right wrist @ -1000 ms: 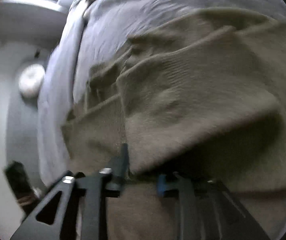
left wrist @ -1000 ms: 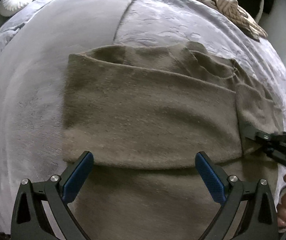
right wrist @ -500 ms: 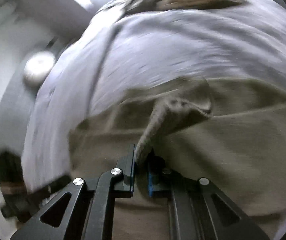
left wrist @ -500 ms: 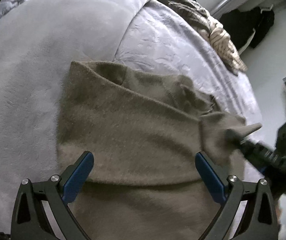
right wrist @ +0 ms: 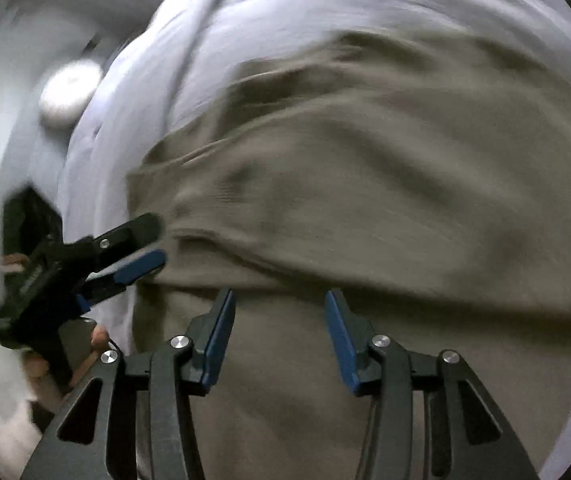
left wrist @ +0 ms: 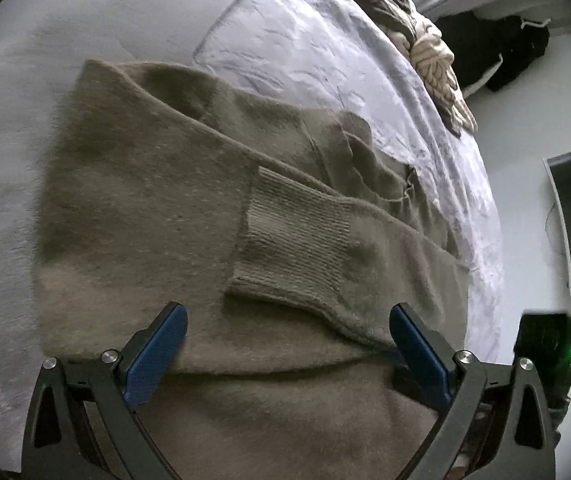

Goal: Fold small clothes

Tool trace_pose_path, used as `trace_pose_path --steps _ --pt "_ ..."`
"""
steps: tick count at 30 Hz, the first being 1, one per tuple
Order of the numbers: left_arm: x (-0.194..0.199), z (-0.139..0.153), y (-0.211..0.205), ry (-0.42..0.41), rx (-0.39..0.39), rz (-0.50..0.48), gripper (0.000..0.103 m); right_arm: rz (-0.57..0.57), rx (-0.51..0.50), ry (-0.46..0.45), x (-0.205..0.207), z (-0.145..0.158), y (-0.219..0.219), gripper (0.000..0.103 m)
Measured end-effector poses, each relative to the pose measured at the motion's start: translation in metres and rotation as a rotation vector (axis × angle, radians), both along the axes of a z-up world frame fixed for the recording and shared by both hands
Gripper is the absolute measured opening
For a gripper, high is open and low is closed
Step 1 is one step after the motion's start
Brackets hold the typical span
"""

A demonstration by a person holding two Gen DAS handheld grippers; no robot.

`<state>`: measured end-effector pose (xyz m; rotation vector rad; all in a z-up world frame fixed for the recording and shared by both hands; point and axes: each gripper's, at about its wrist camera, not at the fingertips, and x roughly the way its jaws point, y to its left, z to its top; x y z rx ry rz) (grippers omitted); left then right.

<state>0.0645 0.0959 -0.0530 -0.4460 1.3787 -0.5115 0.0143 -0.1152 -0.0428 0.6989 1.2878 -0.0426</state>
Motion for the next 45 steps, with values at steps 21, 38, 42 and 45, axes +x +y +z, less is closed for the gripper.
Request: trace_pose_path --steps 21,38,42,45 --pt "-0.006 0.005 -0.021 -0.033 0.019 -0.111 0.008 -0.520 0.088 -0.066 -0.086 0.005 -0.154 0.007" --pt "-0.013 0.039 0.016 -0.160 0.251 -0.114 0.008 -0.370 -0.080 -0.096 -0.089 0.052 -0.165 0.059" --pt "-0.012 0.035 -0.008 -0.159 0.239 -0.135 0.008 -0.470 -0.001 -0.062 -0.068 0.017 -0.201 0.058" --pt "-0.012 0.024 -0.025 -0.164 0.268 -0.145 0.008 -0.466 0.130 -0.049 -0.056 -0.011 -0.209 0.038"
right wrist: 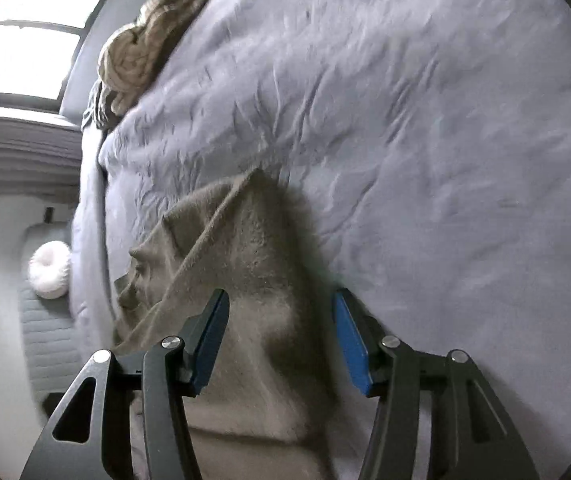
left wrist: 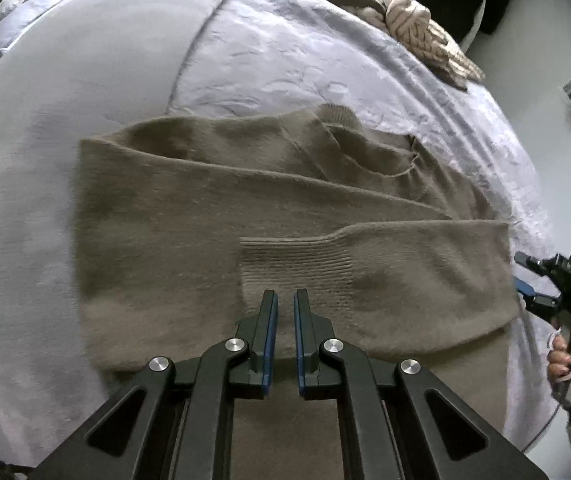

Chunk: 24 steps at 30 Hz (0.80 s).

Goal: Fold small clothes

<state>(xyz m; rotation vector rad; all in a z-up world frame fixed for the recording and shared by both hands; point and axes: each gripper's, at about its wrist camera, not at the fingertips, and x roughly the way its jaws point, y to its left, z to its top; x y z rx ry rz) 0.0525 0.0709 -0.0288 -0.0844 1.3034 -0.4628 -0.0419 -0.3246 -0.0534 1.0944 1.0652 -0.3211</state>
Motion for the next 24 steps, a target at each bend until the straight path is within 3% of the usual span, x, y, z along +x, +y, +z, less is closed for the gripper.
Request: trace_pose_path --steps 2,3,7,10,13,16,19,24 --pt "-0.001 -0.007 -0.004 -0.002 0.034 -0.001 0.008 0.016 0.056 -0.008 0.005 -0.008 0.002 0.010" --pt "-0.001 -0.011 -0.007 0.004 0.042 0.003 0.008 0.031 0.046 -0.015 0.008 -0.005 0.005 0.010" --pt "-0.002 -0.016 -0.005 0.014 0.045 0.021 0.008 0.151 -0.177 -0.033 0.017 0.035 0.022 0.009" --pt "0.001 -0.021 -0.009 -0.005 0.073 0.027 0.008 0.188 -0.306 0.085 0.023 0.030 0.021 0.009" --pt "0.002 -0.031 -0.015 -0.001 0.089 0.053 0.008 0.183 -0.312 0.152 0.021 0.009 0.015 0.009" --pt "0.001 -0.027 -0.014 -0.014 0.107 0.025 0.008 0.154 -0.327 0.151 0.014 0.016 0.018 0.009" --pt "-0.003 -0.024 -0.005 -0.028 0.172 -0.010 0.008 0.173 -0.401 0.228 0.004 0.029 0.029 0.009" --pt "-0.008 -0.007 0.021 -0.020 0.142 0.006 0.008 0.178 -0.354 0.161 -0.018 0.052 0.053 0.010"
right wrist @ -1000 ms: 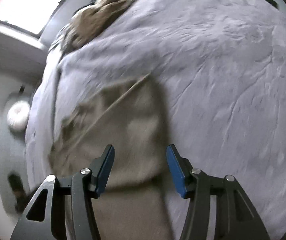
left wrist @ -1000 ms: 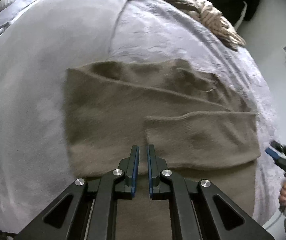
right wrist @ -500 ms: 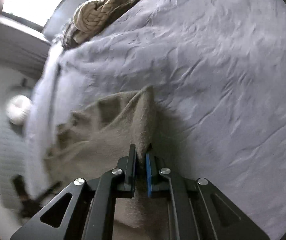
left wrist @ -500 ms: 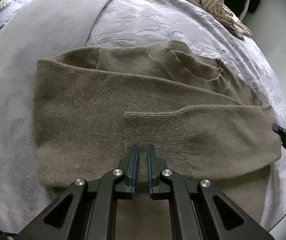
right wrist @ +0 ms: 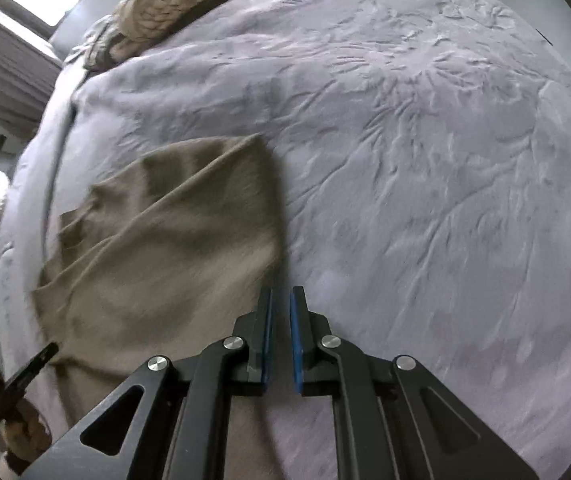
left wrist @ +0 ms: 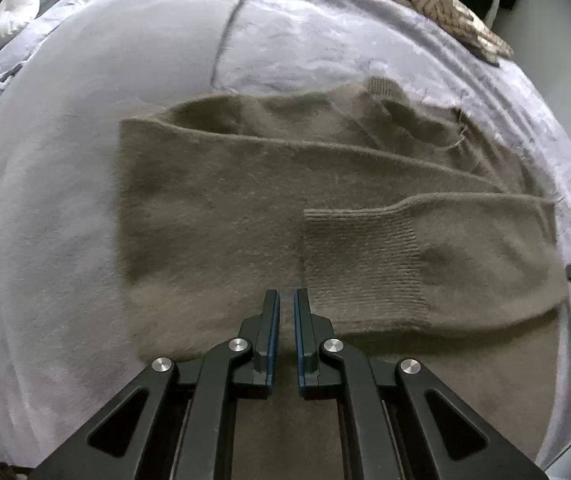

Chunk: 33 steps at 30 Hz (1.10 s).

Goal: Fold small clothes

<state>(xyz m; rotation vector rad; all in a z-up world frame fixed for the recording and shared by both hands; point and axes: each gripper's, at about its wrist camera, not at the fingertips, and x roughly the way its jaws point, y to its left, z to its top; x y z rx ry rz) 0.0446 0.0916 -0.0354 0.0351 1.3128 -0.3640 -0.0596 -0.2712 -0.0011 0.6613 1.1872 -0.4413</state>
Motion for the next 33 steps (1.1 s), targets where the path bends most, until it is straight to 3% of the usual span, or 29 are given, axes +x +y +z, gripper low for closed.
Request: trace_pose_path --steps 4,11,18,26,31,33 --pt "-0.001 0.014 -0.006 -0.035 -0.031 -0.017 0.008 0.077 0.006 -0.025 0.005 0.005 0.028 0.010" --pt "-0.008 -0.017 -0.031 0.026 0.024 -0.052 0.008 0.110 0.011 0.075 0.012 -0.031 0.046 0.009" --pt "-0.014 -0.008 -0.019 0.024 0.019 -0.041 0.008 0.111 0.013 0.083 -0.004 -0.023 0.057 0.010" --pt "-0.027 0.003 -0.023 -0.044 0.064 -0.023 0.008 0.122 0.035 0.072 -0.008 -0.012 0.083 0.010" --pt "-0.032 0.002 -0.019 -0.003 0.071 -0.015 0.008 0.165 0.041 0.077 0.000 -0.012 0.106 0.010" --pt "-0.037 0.004 -0.014 -0.017 0.091 -0.011 0.008 0.170 0.054 0.076 0.002 -0.014 0.113 0.016"
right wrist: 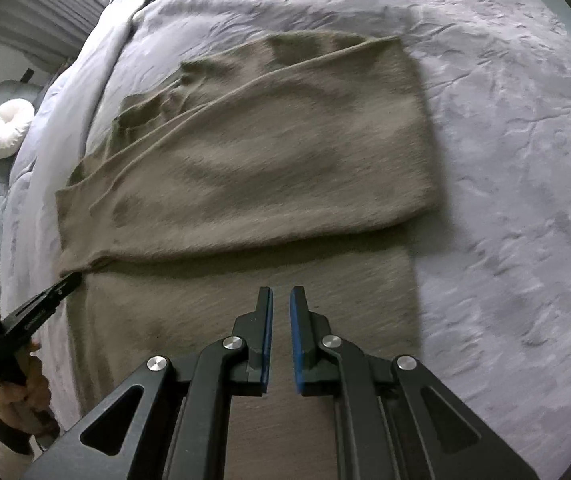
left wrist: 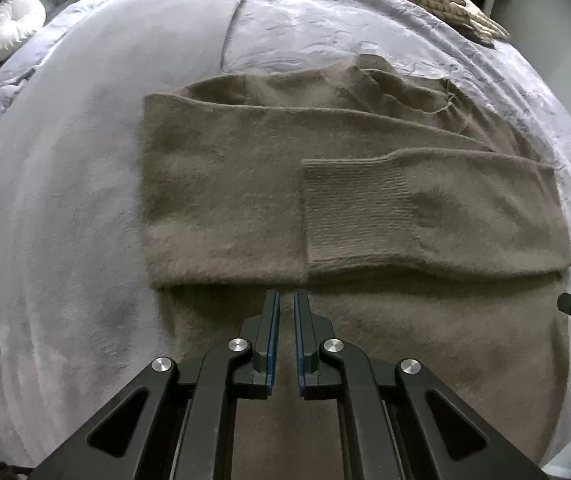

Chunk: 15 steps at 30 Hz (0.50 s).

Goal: Fold small clothes
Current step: 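Open both tools and lift them off the folded sweater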

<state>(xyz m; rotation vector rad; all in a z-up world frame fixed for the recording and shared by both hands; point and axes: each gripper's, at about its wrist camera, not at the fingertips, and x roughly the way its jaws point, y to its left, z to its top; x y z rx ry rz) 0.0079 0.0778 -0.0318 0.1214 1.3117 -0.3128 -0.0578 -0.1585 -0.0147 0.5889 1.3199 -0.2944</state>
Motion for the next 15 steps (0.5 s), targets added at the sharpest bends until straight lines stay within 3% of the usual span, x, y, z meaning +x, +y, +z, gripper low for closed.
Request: trace_pose_path --steps 1,3,4,5,6,7,10,15 --pt "-0.002 0.001 0.001 -0.011 0.012 0.003 0.008 0.003 0.004 0.001 0.000 0.000 0.004 0.021" --pt "-0.006 0.003 0.006 -0.018 0.015 0.009 0.008 0.006 0.001 0.001 0.000 0.001 0.011 0.056" --pt "-0.006 0.004 0.008 -0.017 0.015 0.016 0.008 0.007 0.000 -0.003 0.000 0.001 0.014 0.058" --pt "-0.007 0.004 0.010 -0.013 0.016 0.022 0.028 0.009 0.000 -0.007 0.001 0.001 0.017 0.059" --pt "-0.008 0.004 0.012 -0.009 0.018 0.026 0.055 0.013 0.001 -0.008 0.002 0.002 0.020 0.059" --pt "-0.008 0.003 0.015 -0.007 0.035 0.043 0.103 0.017 0.002 -0.004 0.003 0.001 0.022 0.059" --pt "-0.011 0.009 0.022 -0.037 0.053 0.051 0.102 0.024 0.001 0.002 0.005 0.001 0.028 0.060" --pt "-0.013 0.009 0.031 -0.020 0.071 0.068 0.102 0.024 -0.010 0.005 0.007 0.001 0.034 0.079"
